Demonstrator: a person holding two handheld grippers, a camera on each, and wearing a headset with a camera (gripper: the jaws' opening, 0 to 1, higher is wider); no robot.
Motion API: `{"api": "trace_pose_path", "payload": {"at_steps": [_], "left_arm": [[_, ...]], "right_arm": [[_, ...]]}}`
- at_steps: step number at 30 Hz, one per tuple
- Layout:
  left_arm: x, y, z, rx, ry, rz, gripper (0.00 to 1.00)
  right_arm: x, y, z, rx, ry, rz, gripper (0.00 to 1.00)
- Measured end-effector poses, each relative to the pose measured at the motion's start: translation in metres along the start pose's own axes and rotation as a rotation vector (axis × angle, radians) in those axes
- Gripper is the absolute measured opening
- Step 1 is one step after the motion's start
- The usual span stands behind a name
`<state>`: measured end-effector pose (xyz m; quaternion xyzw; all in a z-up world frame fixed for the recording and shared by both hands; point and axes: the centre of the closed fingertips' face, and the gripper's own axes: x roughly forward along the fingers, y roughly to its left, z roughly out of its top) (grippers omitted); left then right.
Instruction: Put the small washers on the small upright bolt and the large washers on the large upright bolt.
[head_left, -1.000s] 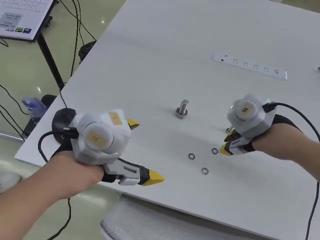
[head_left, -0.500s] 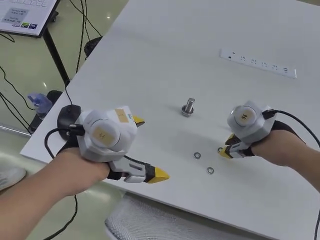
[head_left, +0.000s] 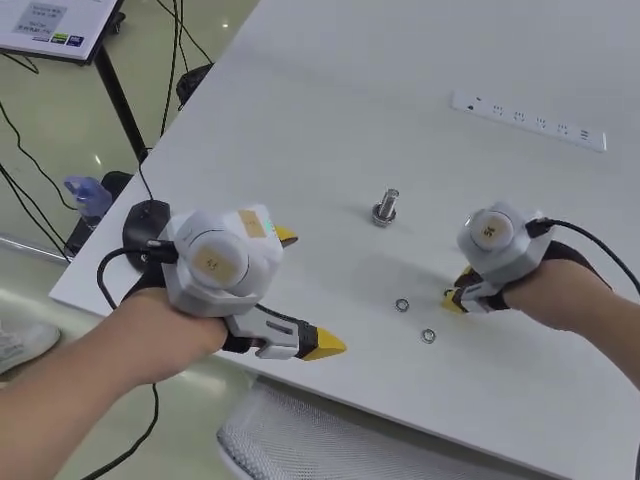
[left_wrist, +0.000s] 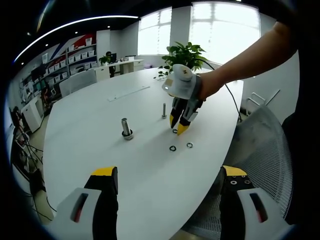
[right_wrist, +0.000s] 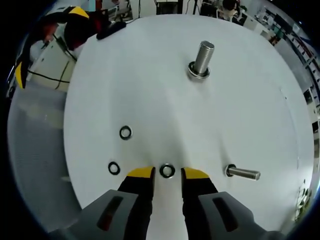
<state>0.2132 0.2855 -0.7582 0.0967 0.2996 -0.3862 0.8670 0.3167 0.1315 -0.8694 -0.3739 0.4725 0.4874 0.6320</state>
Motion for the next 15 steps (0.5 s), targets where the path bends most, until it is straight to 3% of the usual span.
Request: {"api": "trace_pose_path", "payload": {"at_steps": [11, 15], "left_arm": [[0.0007, -0.0017, 0.0002, 0.005, 0.002, -0.001, 0.83], [-0.0003, -0.0029, 0.0008, 0.009, 0.003, -0.001, 0.83]], "right_arm": [[0.0008, -0.0004, -0.0017, 0.003, 0.004, -0.004, 0.19], [0.0067, -0.0096, -0.0022, 0.004, 0.009, -0.008, 0.14]]}}
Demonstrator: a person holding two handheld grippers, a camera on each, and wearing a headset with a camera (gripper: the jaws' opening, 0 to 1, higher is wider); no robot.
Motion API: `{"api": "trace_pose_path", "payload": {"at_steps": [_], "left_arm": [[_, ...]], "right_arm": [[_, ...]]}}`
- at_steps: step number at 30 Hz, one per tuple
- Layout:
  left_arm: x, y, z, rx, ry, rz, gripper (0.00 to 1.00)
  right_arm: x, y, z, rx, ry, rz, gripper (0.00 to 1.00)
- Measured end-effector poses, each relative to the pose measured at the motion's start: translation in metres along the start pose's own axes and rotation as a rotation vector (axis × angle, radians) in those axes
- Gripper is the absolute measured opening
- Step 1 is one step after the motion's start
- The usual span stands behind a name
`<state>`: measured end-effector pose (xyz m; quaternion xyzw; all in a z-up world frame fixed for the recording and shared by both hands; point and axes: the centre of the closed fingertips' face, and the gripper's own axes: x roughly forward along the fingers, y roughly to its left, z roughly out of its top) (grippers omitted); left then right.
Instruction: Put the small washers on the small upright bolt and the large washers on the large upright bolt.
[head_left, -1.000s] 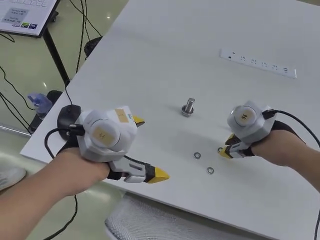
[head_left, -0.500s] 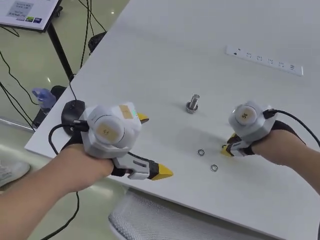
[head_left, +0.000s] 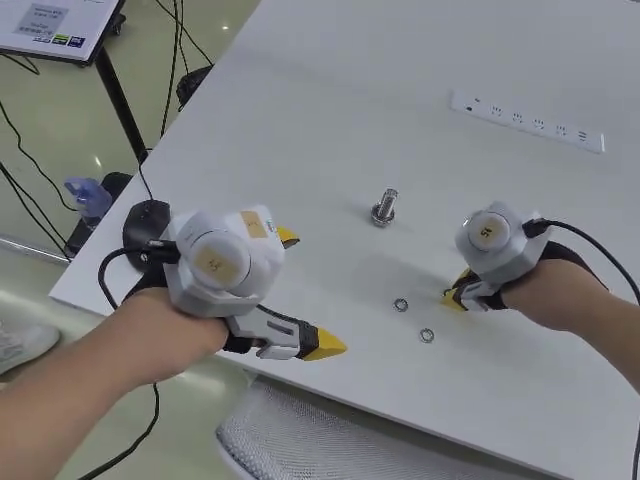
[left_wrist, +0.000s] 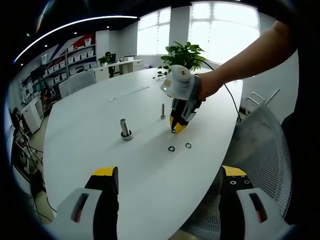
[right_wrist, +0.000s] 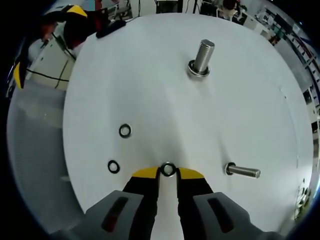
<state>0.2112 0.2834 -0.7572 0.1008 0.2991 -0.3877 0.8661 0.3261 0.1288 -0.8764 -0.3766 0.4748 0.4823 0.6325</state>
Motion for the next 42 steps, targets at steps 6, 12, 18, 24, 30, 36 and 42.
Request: {"api": "trace_pose_path", "payload": {"at_steps": [6, 12, 18, 24, 30, 36, 42], "left_arm": [[-0.001, -0.002, 0.000, 0.001, 0.000, 0.004, 0.82], [-0.002, -0.005, 0.000, 0.003, 0.003, 0.005, 0.82], [-0.003, -0.007, -0.001, 0.001, 0.009, 0.008, 0.81], [-0.003, -0.002, 0.004, -0.002, -0.008, 0.034, 0.81], [-0.002, -0.001, 0.004, 0.005, 0.000, 0.035, 0.81], [-0.003, -0.001, 0.006, 0.012, 0.005, 0.034, 0.81], [-0.003, -0.003, 0.005, 0.012, 0.010, 0.031, 0.82]], "right_arm": [[-0.003, 0.006, 0.000, -0.003, 0.011, -0.010, 0.13], [-0.006, 0.010, 0.000, 0.006, 0.021, -0.008, 0.13], [-0.008, 0.012, -0.003, 0.020, 0.016, -0.003, 0.13], [-0.022, 0.006, -0.013, 0.028, 0.018, -0.013, 0.13], [-0.039, -0.009, -0.027, 0.038, 0.016, -0.029, 0.13], [-0.052, -0.025, -0.038, 0.056, 0.008, -0.050, 0.13], [-0.063, -0.039, -0.040, 0.059, 0.005, -0.066, 0.13]]}}
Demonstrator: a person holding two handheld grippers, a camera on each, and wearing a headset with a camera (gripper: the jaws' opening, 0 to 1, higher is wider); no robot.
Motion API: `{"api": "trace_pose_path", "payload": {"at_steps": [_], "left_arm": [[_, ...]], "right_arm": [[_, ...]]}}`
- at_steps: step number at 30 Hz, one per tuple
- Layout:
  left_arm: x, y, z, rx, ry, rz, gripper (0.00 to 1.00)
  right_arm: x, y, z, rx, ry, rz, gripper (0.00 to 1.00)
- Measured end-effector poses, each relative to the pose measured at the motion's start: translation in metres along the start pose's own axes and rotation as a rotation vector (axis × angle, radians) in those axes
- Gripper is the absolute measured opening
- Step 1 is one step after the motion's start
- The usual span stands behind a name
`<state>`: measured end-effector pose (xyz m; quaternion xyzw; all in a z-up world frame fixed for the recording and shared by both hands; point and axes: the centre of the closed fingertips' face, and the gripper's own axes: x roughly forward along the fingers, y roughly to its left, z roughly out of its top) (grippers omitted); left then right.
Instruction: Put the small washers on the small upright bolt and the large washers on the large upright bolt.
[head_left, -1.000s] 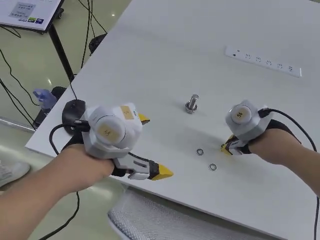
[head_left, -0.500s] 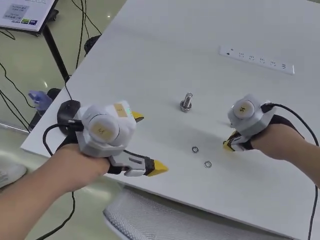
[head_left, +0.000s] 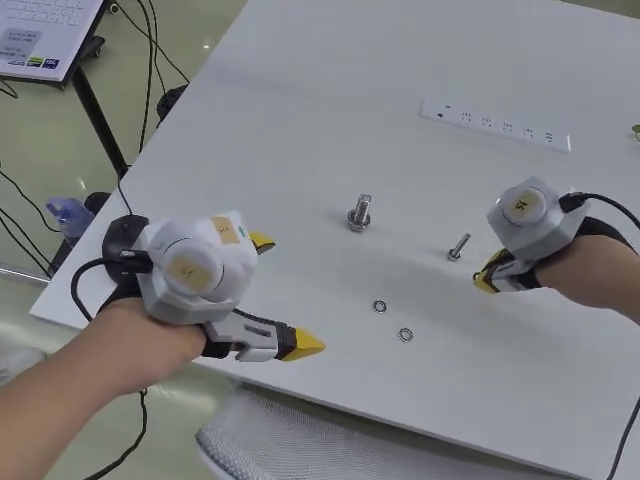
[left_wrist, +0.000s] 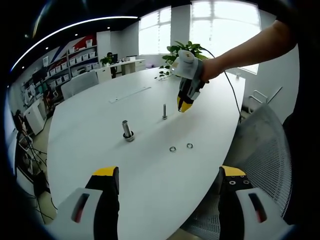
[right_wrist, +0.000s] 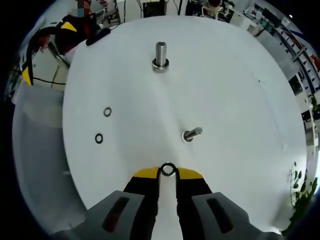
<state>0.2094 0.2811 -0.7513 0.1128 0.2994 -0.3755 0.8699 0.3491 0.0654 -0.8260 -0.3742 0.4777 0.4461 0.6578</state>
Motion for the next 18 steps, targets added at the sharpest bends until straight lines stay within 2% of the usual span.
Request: {"api": "trace_pose_path", "payload": {"at_steps": [9, 18], "left_arm": [[-0.002, 0.001, -0.003, -0.001, 0.005, 0.009, 0.82], [-0.001, 0.000, -0.002, -0.006, 0.003, 0.012, 0.84]], "right_arm": [[-0.008, -0.017, 0.014, -0.001, -0.023, -0.017, 0.13], [-0.010, -0.024, 0.027, -0.018, -0.041, -0.025, 0.13]]}}
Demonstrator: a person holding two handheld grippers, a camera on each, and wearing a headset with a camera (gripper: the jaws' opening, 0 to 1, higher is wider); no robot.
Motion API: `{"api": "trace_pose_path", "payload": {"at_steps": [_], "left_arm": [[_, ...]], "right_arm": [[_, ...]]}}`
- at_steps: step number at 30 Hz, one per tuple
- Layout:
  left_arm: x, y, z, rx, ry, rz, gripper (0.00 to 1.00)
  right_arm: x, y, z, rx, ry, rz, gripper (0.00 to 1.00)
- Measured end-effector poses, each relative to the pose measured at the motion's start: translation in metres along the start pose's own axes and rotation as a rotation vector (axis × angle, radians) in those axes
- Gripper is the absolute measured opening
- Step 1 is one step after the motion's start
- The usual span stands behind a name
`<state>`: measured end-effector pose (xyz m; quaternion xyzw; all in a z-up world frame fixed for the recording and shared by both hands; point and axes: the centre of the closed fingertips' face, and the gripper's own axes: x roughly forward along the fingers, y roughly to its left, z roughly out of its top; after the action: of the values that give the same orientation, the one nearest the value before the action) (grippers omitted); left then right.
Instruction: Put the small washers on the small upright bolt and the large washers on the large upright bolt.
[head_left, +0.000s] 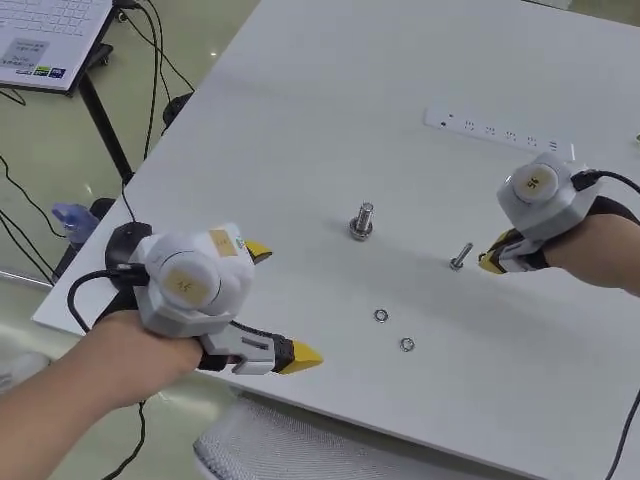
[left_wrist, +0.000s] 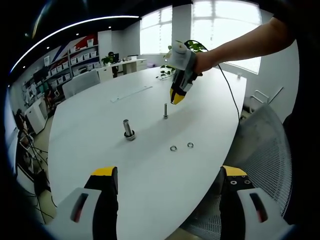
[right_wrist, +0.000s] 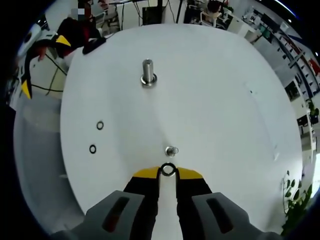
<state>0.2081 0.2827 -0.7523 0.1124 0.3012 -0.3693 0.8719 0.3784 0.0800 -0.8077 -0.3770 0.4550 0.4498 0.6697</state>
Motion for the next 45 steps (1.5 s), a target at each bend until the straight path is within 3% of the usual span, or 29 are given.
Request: {"api": "trace_pose_path", "payload": {"at_steps": [9, 22, 35, 45], "left_arm": [[0.002, 0.000, -0.002, -0.004, 0.010, 0.000, 0.83], [0.004, 0.000, -0.005, -0.011, 0.017, 0.001, 0.81], [0.004, 0.006, -0.005, -0.015, 0.018, 0.003, 0.80], [0.007, 0.003, -0.005, -0.021, 0.017, -0.009, 0.79]], "right_arm": [[-0.001, -0.011, 0.011, -0.012, -0.011, -0.006, 0.13], [0.005, -0.012, 0.020, -0.037, -0.005, 0.006, 0.13], [0.013, -0.012, 0.020, -0.036, 0.015, 0.017, 0.13], [0.018, -0.010, 0.019, -0.038, 0.026, 0.025, 0.13]]}}
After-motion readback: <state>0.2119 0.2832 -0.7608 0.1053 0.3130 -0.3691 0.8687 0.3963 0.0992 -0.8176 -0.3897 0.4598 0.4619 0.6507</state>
